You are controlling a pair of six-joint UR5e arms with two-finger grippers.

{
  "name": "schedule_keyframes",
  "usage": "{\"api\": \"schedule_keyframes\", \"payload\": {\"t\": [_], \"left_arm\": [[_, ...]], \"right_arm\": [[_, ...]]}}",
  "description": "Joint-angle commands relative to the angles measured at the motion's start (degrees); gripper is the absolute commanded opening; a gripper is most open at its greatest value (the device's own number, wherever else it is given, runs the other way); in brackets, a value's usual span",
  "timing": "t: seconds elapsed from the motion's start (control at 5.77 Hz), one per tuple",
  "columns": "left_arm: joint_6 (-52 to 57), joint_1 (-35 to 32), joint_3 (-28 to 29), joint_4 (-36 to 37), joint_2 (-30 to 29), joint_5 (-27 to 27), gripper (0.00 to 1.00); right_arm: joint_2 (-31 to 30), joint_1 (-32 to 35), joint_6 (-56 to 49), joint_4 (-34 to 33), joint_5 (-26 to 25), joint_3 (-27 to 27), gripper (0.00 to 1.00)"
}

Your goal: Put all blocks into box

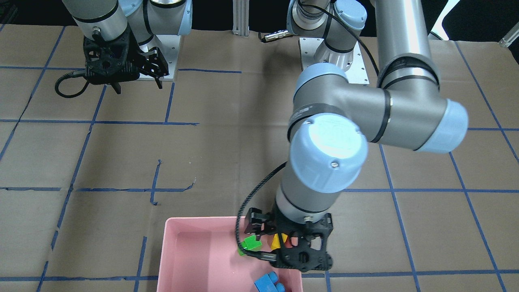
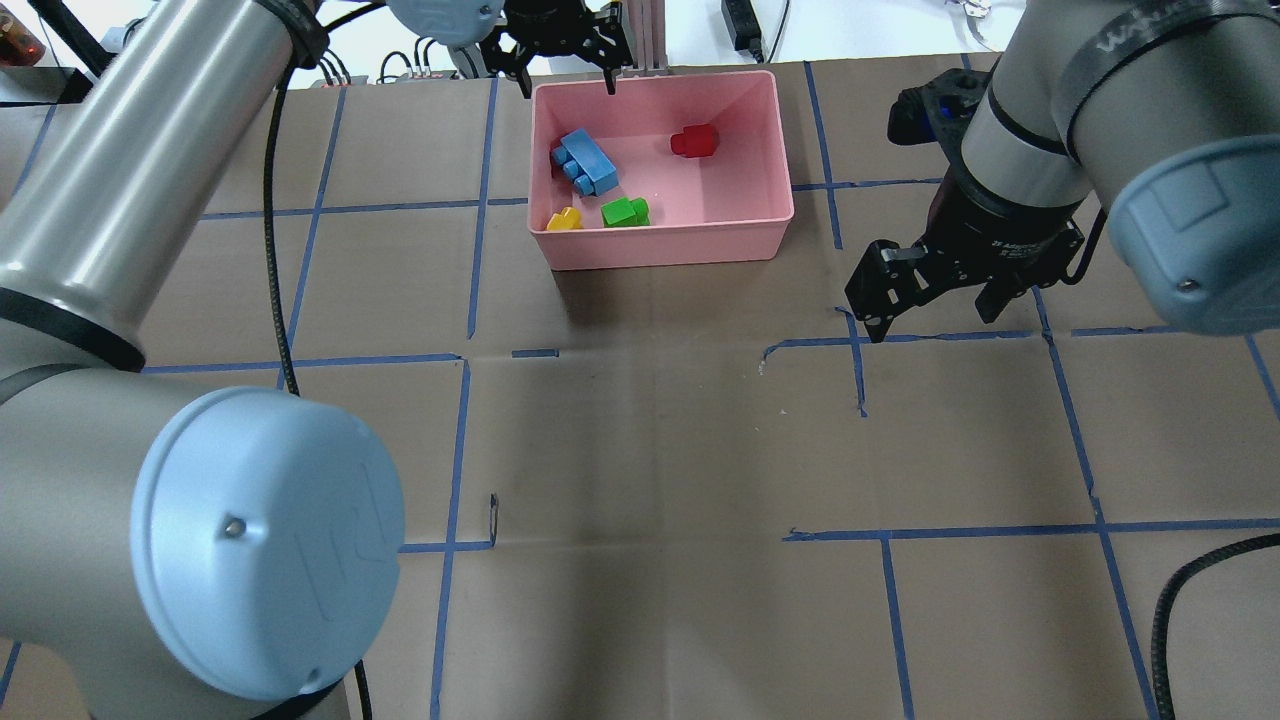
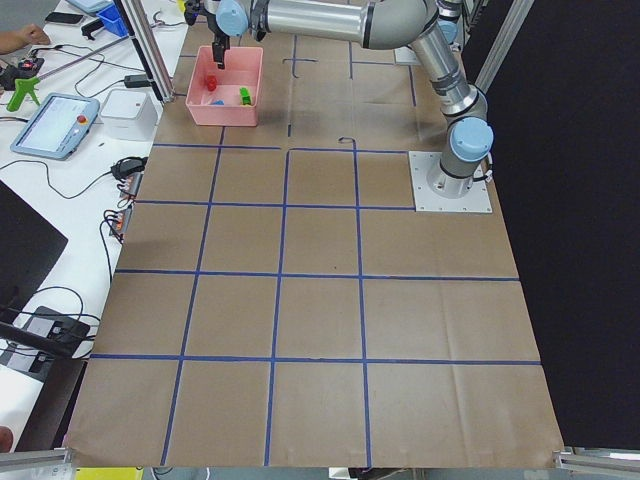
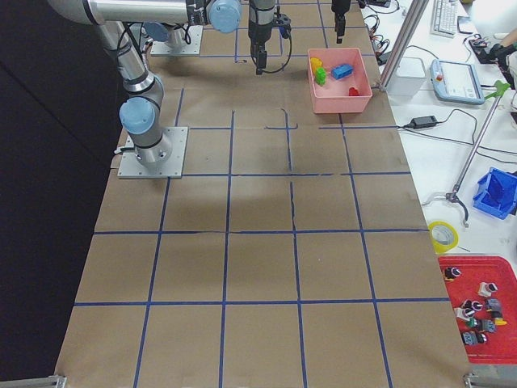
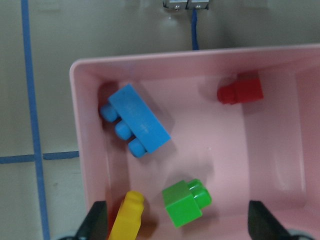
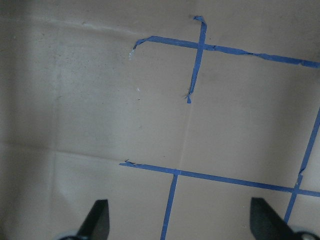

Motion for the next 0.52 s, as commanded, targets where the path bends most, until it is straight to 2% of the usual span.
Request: {"api": "schedule_keyframes", "payload": {"t": [0.0, 0.35], "left_arm": [[8.8, 7.2, -7.8, -7.5, 10.7, 0.2, 1.0], [13.6, 9.8, -21.8, -7.0, 24.3, 0.1, 1.0]], "right_arm": [[0.1, 0.0, 0.2, 0.0, 0.1, 0.0, 1.0], [0.2, 0.0, 0.2, 0.0, -0.2, 0.0, 1.0]]}}
